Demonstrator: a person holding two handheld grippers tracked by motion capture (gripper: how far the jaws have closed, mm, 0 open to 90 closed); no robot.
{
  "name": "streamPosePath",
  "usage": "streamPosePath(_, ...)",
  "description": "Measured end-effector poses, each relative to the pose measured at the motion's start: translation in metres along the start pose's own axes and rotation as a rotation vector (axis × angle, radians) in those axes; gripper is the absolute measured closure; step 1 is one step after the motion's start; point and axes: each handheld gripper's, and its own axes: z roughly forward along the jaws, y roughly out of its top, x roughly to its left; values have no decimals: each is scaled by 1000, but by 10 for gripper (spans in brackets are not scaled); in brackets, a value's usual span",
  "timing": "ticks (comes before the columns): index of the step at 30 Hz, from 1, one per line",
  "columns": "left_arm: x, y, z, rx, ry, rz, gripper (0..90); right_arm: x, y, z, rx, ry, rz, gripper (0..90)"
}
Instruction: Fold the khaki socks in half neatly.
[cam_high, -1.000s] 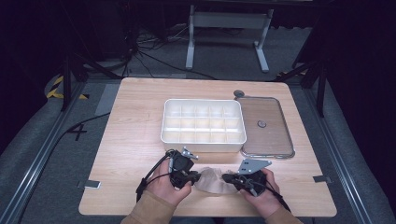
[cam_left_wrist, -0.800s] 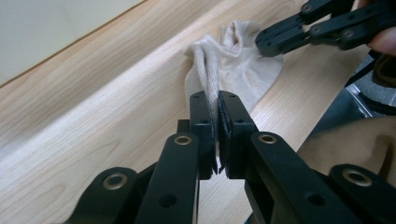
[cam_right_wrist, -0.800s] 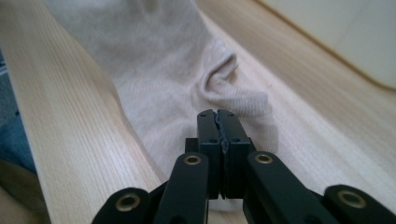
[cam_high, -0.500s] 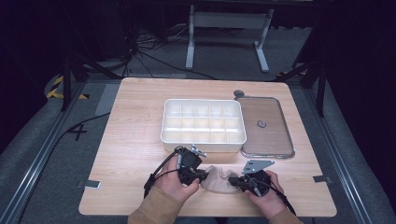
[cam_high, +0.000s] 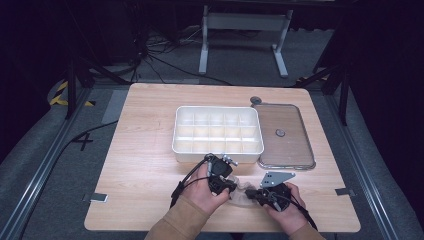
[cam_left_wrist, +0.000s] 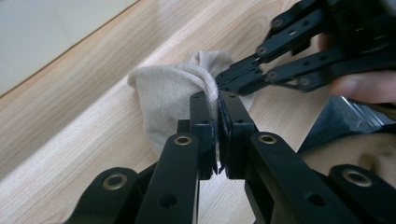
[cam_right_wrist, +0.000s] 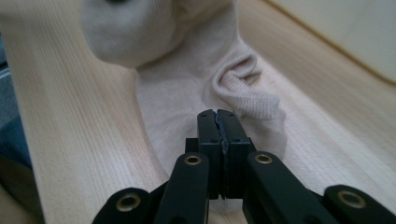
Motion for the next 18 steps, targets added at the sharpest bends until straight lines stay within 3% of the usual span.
streamPosePath(3, 1, -1, -1, 3, -1, -6, 853, -3, -1, -9, 16, -28, 39, 894)
streamPosePath(7, 0, 0, -1, -2, -9, -4, 854, -9, -10, -6, 47, -41, 78, 894)
streamPosePath(12, -3, 5, 6, 2, -24, 12, 853, -11, -12, -2, 15, 4, 95, 895)
streamPosePath(14, -5, 7, 13, 9, -31, 24, 852, -13, -15, 1, -9, 44, 128, 896)
streamPosePath(18, -8, 10, 21, 23, -31, 29, 852, -14, -13, 4, -21, 59, 122, 896)
